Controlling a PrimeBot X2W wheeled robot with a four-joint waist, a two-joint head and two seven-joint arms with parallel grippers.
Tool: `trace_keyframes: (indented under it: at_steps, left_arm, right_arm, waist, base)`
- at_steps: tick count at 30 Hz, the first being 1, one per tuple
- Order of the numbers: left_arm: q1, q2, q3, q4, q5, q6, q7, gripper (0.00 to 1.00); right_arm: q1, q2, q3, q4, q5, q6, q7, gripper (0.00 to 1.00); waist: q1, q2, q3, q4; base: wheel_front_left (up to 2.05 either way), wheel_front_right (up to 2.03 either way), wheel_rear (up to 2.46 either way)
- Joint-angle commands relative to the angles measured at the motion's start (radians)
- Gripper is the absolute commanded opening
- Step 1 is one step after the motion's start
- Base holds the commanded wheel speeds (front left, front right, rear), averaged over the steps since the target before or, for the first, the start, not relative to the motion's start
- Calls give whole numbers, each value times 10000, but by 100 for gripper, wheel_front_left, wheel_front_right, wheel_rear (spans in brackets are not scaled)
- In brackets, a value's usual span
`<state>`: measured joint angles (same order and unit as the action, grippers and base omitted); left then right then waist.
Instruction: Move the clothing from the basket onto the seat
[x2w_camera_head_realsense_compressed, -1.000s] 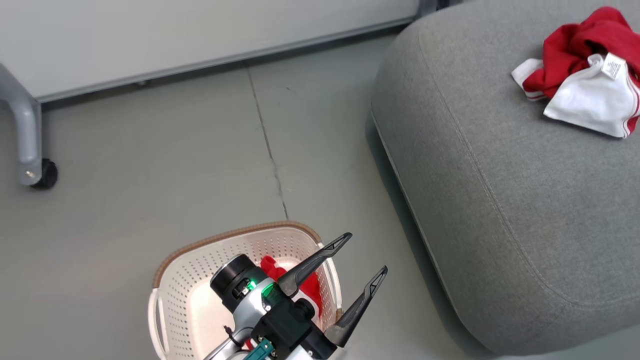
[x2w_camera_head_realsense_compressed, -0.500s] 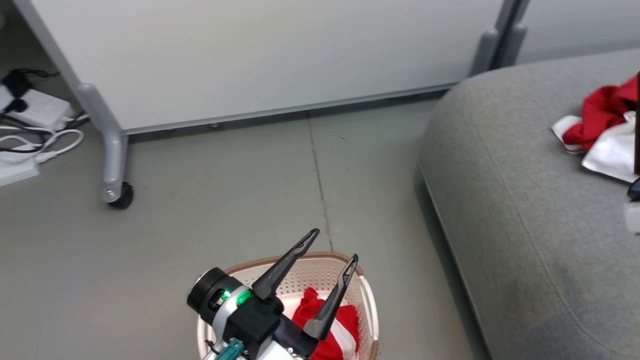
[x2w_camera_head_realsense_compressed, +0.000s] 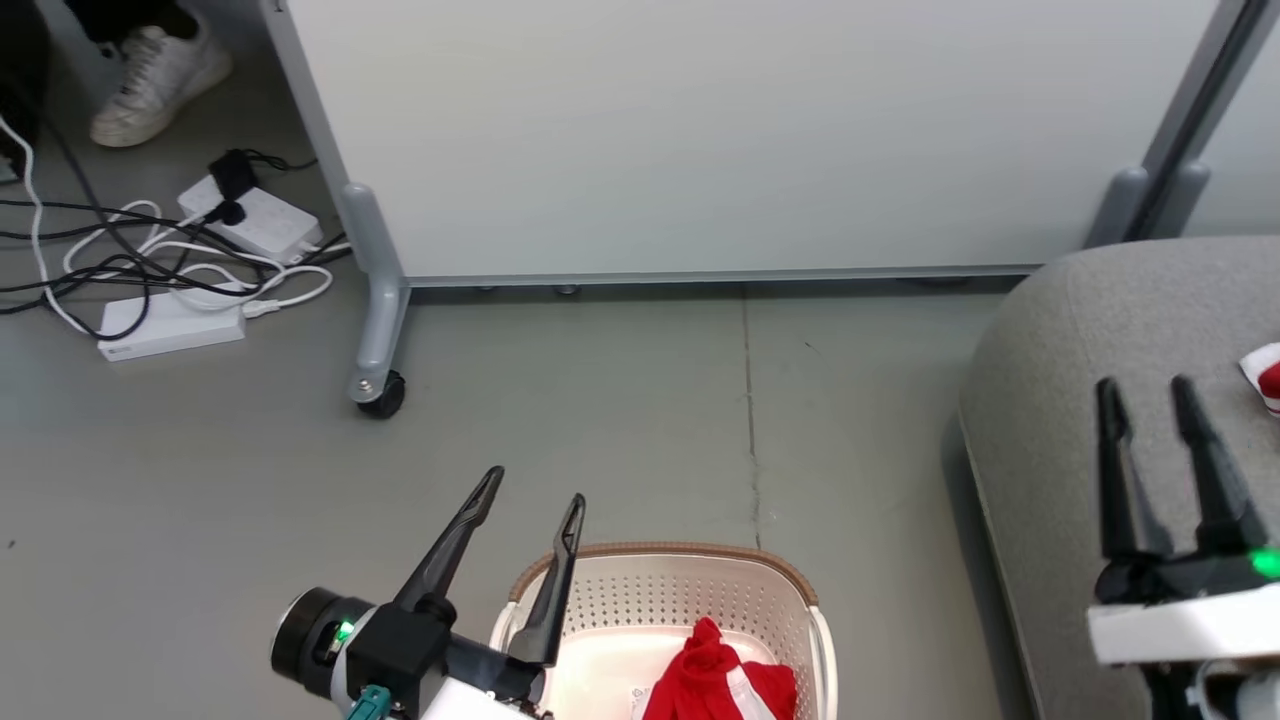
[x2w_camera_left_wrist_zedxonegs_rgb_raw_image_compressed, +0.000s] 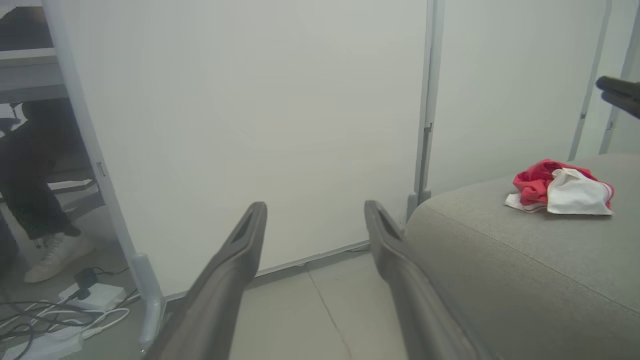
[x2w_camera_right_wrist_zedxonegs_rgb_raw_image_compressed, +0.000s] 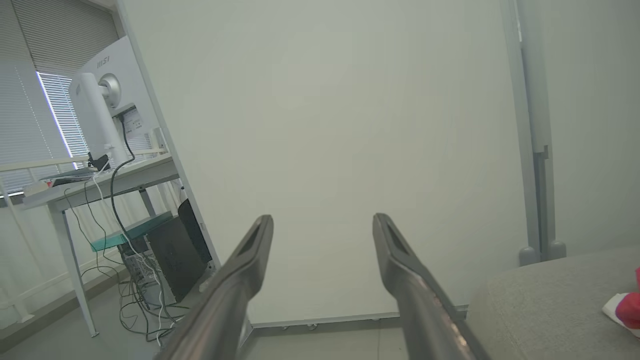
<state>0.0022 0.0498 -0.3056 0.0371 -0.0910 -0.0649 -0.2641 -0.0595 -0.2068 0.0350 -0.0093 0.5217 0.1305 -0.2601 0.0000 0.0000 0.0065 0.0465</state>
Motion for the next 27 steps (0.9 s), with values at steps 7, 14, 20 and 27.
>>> trace_keyframes:
  at_steps: [7,14,20,27]
  left_arm:
    - [540,13,357,500,-280,950,4,100]
    - [884,23,543,987,-447,1412,3,100]
    - [935,24,497,1348,-506,1375,3,100]
    - [799,25,438,1432,-584,1382,3,100]
  right_arm:
    - [1136,1126,-355,652,-1247,13,-43,100]
    - [1580,1499,-537,816,-1490,13,-43,100]
    - [1693,1544,-615,949,-1998,13,-44,100]
    - [1541,1559,-732,1068,-2723,13,-44,100]
  waist:
    - [0,0,-289,405]
    - [0,0,-318,357]
    - [0,0,-318,248]
    - [0,0,-244,225]
  base:
    - [0,0,0]
    - [0,0,0]
    - [0,0,0]
    - [0,0,0]
